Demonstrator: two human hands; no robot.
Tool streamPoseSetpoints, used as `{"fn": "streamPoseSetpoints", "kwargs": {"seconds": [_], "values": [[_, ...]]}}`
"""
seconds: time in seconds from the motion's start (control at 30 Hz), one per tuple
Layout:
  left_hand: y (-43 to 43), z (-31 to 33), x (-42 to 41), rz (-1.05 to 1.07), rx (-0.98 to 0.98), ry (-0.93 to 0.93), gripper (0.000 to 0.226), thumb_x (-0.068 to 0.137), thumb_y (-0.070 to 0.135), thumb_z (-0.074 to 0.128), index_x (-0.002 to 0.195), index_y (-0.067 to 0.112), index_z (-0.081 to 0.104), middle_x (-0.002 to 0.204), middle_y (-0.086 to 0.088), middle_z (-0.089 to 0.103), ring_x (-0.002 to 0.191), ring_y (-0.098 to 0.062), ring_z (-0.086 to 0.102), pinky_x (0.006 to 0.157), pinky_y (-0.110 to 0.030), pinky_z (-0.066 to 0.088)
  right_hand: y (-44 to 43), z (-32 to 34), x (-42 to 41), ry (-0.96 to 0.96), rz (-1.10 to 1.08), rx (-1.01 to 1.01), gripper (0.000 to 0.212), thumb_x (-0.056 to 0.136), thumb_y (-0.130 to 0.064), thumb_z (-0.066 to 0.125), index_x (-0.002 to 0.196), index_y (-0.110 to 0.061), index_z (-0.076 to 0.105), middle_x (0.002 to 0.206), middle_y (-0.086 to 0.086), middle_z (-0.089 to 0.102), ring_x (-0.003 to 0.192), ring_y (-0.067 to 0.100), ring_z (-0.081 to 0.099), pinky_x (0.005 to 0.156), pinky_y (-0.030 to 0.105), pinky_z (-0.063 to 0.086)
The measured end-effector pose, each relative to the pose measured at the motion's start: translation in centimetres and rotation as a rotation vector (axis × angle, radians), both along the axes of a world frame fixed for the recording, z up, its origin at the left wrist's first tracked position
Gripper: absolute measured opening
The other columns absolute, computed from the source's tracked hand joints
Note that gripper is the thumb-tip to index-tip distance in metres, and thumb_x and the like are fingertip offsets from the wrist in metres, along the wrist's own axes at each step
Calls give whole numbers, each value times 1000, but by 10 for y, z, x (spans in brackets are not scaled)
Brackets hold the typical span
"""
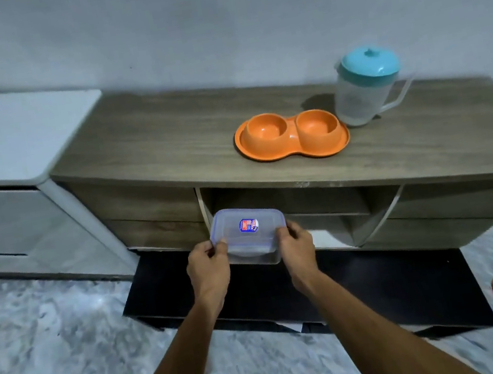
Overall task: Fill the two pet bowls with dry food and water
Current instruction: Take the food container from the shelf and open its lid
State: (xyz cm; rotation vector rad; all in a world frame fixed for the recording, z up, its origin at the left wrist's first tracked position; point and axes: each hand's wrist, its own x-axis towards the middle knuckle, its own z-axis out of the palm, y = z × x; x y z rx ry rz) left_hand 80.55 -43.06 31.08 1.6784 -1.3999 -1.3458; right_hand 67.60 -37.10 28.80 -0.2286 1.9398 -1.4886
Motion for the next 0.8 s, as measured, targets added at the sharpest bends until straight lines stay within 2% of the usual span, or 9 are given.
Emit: {"fn": "streamPoseSetpoints", "kwargs": {"seconds": [0.1,0.2,0.27,0.33,0.43,0.57,0.63,0.73,0.8], "values": [[2,44,0,15,-22,54,20,93,26,63,90,7,67,80,-3,65,73,-17,58,66,-26,43,4,49,-3,7,21,-1,33,91,-21,51,120,-16,67,114,4,70,104,20,63,91,34,50],[-3,79,-2,34,-61,116,20,91,25,65,81,8,66,72,-3,63,70,-18,57,67,-29,45,2,97,-4,34,27,-22,32,91,-22,51,117,-16,68,114,6,71,104,22,63,91,34,49],[-14,94,-4,31,-106,135,22,87,30,67,81,9,67,76,-8,68,70,-18,58,70,-33,48,-6,122,-6,71,21,-24,32,91,-24,51,116,-17,69,115,6,71,105,24,62,95,37,50],[-33,108,-7,38,-152,148,25,82,36,67,74,12,67,72,-6,67,69,-16,57,69,-33,47,-21,145,-7,81,30,-60,31,92,-22,51,116,-17,69,114,5,70,105,24,63,96,40,51],[-64,128,-16,40,-191,190,28,87,26,68,64,13,61,61,2,58,62,-14,50,64,-30,42,-51,165,-14,123,51,-100,29,93,-20,50,114,-16,69,112,5,70,104,25,63,95,42,52],[-107,150,-28,21,-206,190,24,89,23,67,72,6,66,59,1,55,62,-14,46,63,-28,38,-97,177,-29,154,74,-130,29,94,-13,47,113,-12,68,103,6,69,92,23,61,79,31,47],[-138,159,-30,26,-200,174,23,89,22,67,79,2,69,64,-1,58,62,-15,48,61,-26,38,-129,181,-32,154,79,-118,27,94,-12,47,109,-14,69,100,5,68,91,22,61,76,30,46],[-187,161,-33,-22,-172,174,16,90,21,68,79,9,67,71,-5,64,65,-15,55,61,-27,46,-176,180,-34,140,66,-127,26,93,-13,46,102,-22,68,101,5,71,90,22,64,77,32,53],[-218,154,-35,-55,-130,174,19,88,25,70,72,14,66,75,-12,70,70,-20,60,69,-35,53,-203,181,-37,119,57,-111,27,95,-12,45,109,-20,66,103,4,70,83,16,63,65,24,51]]}}
